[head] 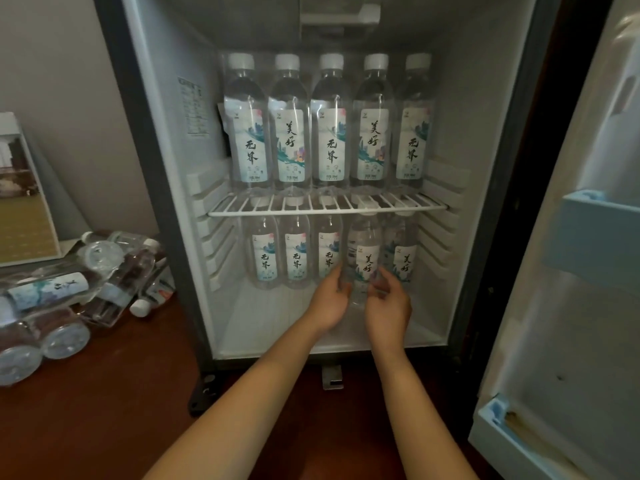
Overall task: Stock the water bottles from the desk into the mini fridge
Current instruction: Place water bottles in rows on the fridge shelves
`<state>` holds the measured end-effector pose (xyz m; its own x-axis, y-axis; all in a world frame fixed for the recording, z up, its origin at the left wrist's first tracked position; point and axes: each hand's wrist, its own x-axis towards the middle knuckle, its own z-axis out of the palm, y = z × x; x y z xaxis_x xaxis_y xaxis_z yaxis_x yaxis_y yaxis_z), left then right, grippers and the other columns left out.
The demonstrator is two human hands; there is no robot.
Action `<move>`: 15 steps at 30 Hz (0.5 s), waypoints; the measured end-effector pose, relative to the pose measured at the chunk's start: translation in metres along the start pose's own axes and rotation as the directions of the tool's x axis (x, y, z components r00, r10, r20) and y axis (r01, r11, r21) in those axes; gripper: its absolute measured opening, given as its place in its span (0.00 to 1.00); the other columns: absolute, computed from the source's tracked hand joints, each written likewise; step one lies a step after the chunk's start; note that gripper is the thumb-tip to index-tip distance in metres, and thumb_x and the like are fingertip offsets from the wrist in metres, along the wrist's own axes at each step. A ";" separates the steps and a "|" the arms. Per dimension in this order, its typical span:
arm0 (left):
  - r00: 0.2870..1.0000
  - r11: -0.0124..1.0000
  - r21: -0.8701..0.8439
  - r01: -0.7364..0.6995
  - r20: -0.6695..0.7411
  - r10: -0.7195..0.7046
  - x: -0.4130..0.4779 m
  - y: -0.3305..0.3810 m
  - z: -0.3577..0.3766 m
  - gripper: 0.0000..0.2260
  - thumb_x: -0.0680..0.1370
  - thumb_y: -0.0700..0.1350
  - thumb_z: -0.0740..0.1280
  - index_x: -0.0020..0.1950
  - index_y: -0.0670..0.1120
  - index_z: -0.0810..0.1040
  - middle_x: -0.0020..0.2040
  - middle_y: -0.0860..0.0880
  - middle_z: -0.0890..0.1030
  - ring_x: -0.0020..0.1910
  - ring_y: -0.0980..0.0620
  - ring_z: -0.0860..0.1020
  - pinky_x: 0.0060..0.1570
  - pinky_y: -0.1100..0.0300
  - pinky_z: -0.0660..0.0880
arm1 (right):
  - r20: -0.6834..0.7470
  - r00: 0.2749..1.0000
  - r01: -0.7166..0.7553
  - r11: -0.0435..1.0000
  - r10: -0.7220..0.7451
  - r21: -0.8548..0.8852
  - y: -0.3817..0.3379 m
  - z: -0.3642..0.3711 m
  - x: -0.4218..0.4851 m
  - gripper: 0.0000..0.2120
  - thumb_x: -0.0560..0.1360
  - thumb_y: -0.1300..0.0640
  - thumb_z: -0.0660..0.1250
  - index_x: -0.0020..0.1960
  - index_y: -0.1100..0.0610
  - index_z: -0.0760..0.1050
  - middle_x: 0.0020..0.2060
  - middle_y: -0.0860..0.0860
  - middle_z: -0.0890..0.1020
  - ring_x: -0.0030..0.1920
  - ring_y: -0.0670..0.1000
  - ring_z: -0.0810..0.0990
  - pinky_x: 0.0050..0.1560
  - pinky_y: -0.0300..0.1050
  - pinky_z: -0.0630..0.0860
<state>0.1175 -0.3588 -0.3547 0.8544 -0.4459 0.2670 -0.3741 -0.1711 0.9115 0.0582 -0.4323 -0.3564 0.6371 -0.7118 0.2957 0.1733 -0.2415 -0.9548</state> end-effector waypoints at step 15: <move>0.978 0.997 -0.045 0.056 -0.197 -0.063 -0.131 -0.004 -0.115 0.13 0.77 0.35 0.62 0.49 0.53 0.79 0.41 0.52 0.84 0.47 0.58 0.81 0.50 0.62 0.75 | 0.530 0.847 -0.110 0.965 -0.034 0.237 -0.041 0.050 -0.081 0.10 0.75 0.67 0.61 0.41 0.57 0.77 0.31 0.52 0.79 0.31 0.48 0.79 0.31 0.37 0.75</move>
<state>0.0485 -0.1989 -0.3575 0.9307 -0.2521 0.2650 -0.3094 -0.1562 0.9380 0.0369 -0.3318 -0.3430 0.9322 -0.2450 0.2665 0.2751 0.0009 -0.9614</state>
